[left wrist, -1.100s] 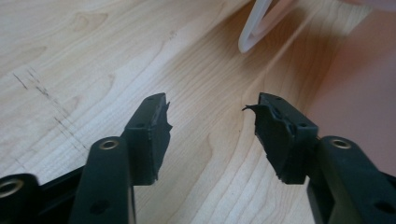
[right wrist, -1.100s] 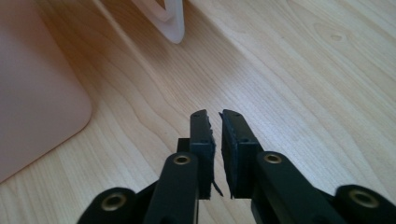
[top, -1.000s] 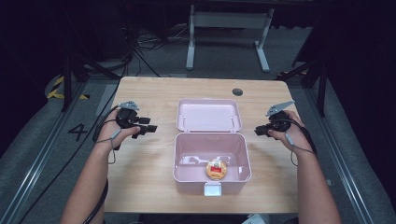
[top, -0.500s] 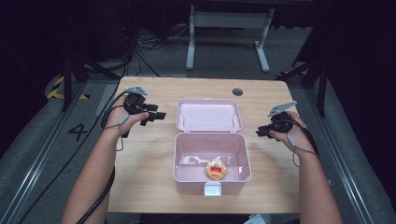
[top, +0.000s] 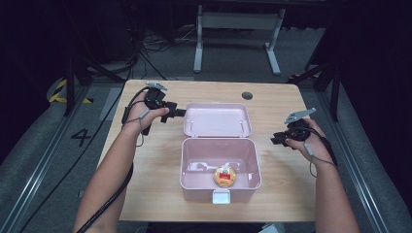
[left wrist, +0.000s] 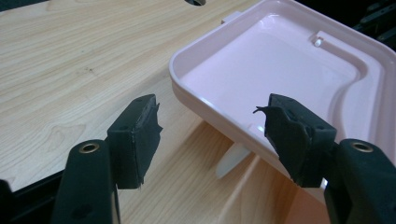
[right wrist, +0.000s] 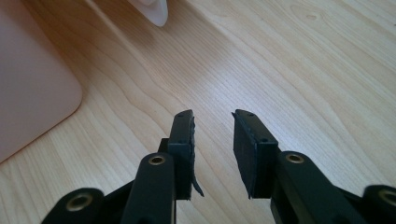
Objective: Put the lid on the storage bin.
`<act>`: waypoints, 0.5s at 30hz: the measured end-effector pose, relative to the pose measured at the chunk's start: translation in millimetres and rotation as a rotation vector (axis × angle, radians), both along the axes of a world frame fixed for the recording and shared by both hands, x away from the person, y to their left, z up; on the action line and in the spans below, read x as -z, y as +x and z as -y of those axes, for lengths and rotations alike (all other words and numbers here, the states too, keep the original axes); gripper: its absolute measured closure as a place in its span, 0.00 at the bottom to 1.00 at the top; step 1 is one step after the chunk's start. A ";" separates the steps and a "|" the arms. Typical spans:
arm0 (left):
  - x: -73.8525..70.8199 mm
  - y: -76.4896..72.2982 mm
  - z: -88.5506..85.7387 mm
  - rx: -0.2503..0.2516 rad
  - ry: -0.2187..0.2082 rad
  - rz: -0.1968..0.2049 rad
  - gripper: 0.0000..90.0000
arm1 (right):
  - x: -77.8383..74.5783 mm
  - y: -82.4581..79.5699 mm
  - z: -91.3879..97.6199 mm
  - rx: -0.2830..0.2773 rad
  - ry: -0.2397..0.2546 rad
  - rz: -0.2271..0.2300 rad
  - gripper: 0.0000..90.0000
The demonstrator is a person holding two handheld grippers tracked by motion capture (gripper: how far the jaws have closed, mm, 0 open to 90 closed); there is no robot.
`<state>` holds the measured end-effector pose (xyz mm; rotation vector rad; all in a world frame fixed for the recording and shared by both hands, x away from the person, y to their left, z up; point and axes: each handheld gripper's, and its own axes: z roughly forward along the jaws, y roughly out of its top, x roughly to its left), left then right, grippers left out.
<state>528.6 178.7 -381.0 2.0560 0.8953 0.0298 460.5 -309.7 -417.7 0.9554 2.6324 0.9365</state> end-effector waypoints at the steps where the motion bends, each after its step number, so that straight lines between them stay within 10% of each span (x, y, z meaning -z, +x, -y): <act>1: 0.6 2.4 2.4 -0.001 0.008 0.000 0.40 | -0.3 -0.9 0.8 0.001 0.001 -0.005 0.77; 15: 14.1 20.4 23.3 -0.009 0.041 -0.047 0.39 | -1.4 -6.0 7.0 0.013 0.011 -0.002 0.78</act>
